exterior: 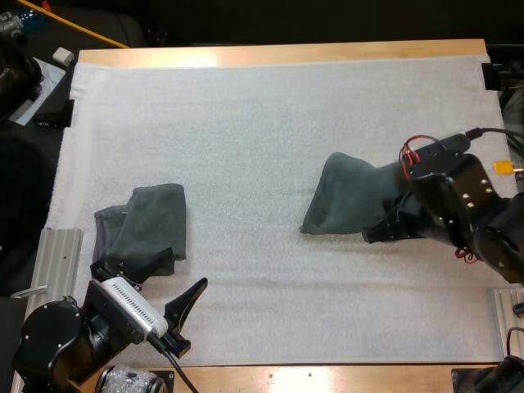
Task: Pick towel from pile, fold and stack
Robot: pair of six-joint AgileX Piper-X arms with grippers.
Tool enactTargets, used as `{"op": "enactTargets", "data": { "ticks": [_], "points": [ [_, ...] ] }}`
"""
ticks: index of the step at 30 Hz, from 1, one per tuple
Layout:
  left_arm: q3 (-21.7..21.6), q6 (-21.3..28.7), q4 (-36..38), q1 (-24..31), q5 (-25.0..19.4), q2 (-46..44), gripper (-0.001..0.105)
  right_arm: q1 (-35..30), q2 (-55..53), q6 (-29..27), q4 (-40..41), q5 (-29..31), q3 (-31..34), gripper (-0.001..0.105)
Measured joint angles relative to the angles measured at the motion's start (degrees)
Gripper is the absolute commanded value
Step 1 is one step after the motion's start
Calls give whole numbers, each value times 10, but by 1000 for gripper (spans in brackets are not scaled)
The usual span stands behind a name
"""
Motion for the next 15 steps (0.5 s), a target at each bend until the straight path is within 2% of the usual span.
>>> {"op": "enactTargets", "data": {
  "ticks": [7,9,12,15],
  "points": [
    [0,0,0,0,0,0,61,48,13,37,-17,16,77,1],
    [0,0,0,0,0,0,61,59,25,45,-41,16,100,5],
    [0,0,0,0,0,0,61,75,50,54,-80,16,130,30],
    [0,0,0,0,0,0,61,95,69,61,-114,15,149,66]
  ]
}}
